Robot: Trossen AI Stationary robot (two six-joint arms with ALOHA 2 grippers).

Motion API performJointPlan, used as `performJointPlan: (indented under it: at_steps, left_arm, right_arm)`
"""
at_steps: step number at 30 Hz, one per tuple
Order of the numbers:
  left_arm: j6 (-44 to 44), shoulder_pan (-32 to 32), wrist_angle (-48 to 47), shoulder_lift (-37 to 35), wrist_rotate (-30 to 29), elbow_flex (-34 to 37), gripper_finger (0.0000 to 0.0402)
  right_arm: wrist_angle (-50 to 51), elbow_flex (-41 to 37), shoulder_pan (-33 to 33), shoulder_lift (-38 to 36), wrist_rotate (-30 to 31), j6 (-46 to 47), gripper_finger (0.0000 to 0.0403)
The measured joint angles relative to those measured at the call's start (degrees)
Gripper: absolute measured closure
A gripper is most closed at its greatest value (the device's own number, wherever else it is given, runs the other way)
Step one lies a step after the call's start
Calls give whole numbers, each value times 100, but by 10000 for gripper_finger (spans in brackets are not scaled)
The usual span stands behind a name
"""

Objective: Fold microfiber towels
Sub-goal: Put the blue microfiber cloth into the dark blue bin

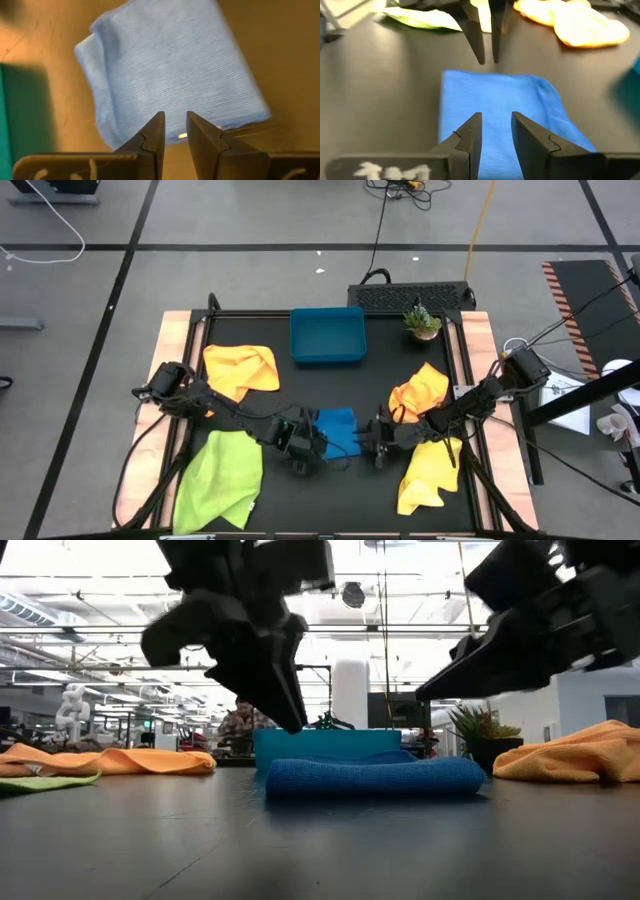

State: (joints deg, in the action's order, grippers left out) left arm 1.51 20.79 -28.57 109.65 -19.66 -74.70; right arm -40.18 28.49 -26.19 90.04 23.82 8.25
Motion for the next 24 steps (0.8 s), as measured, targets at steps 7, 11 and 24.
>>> performJointPlan:
  at_steps: [7,11,24]
  left_arm:
    - [146,394,650,0,227,0,318]
    - [-1,510,940,0,245,0,296]
    - [-355,560,1194,505,111,11,168]
  right_arm:
    - [-249,2,-357,0,6,5,304]
    - [-327,0,-492,0,-7,3,293]
    - [-309,3,-579,43,-473,116,212]
